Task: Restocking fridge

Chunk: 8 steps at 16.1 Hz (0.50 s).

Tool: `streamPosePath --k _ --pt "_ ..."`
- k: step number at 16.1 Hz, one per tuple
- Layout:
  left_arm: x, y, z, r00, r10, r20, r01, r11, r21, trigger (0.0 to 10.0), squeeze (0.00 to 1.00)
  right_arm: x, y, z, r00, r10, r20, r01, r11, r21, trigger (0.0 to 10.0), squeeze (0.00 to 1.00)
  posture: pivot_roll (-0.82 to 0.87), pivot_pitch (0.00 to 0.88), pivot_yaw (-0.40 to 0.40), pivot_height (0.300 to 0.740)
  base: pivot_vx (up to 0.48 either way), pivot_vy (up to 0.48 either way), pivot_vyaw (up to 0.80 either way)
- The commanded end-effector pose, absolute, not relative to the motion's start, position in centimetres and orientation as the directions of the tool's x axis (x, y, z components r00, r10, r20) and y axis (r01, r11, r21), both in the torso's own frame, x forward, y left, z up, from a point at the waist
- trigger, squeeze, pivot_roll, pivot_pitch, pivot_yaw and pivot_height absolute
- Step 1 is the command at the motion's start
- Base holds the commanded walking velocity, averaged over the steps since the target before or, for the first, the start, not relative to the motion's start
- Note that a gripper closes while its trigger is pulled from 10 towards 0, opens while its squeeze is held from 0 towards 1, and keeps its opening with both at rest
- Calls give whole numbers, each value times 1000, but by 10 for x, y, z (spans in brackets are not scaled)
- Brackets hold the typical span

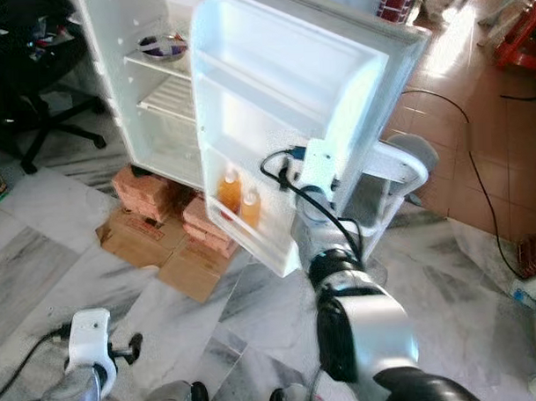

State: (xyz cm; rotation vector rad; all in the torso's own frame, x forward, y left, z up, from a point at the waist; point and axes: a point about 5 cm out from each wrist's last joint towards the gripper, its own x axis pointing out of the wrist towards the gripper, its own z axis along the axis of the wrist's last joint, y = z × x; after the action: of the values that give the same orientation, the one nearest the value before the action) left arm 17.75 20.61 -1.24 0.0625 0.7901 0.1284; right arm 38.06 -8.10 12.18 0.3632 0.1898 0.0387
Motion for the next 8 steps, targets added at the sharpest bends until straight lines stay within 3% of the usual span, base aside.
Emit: streamPosePath --k 1,2,3,4,5,6,8 --pt "184 198 -9 718 115 -687 -61 993 103 10000 0 379 -19 159 917 399 -26 -340 812 475 10000 0 230 46 -90 740 0 0 0" --pt "184 198 -8 710 112 -695 -62 993 97 10000 0 335 32 203 500 813 297 -757 245 606 10000 0 249 36 -109 740 0 0 0" --pt "184 199 -7 707 113 -698 -68 993 93 10000 0 262 29 235 -23 857 515 -849 -288 442 10000 0 254 34 -113 740 0 0 0" --pt "183 200 -6 707 120 -697 -78 993 92 10000 0 246 -1 230 -77 856 511 -849 -325 417 10000 0 252 33 -114 740 0 0 0" --pt "182 201 -7 708 124 -695 -84 992 92 10000 0 250 -15 218 -32 886 463 -862 -258 435 10000 0 243 32 -112 740 0 0 0" --pt "181 201 -7 709 125 -694 -86 992 91 10000 0 256 -43 196 39 928 372 -866 -154 476 10000 0 235 32 -110 740 0 0 0" --pt "186 203 -8 711 118 -693 -69 993 99 10000 0 264 -92 133 209 976 67 -865 152 477 10000 0 214 29 -99 740 0 0 0"
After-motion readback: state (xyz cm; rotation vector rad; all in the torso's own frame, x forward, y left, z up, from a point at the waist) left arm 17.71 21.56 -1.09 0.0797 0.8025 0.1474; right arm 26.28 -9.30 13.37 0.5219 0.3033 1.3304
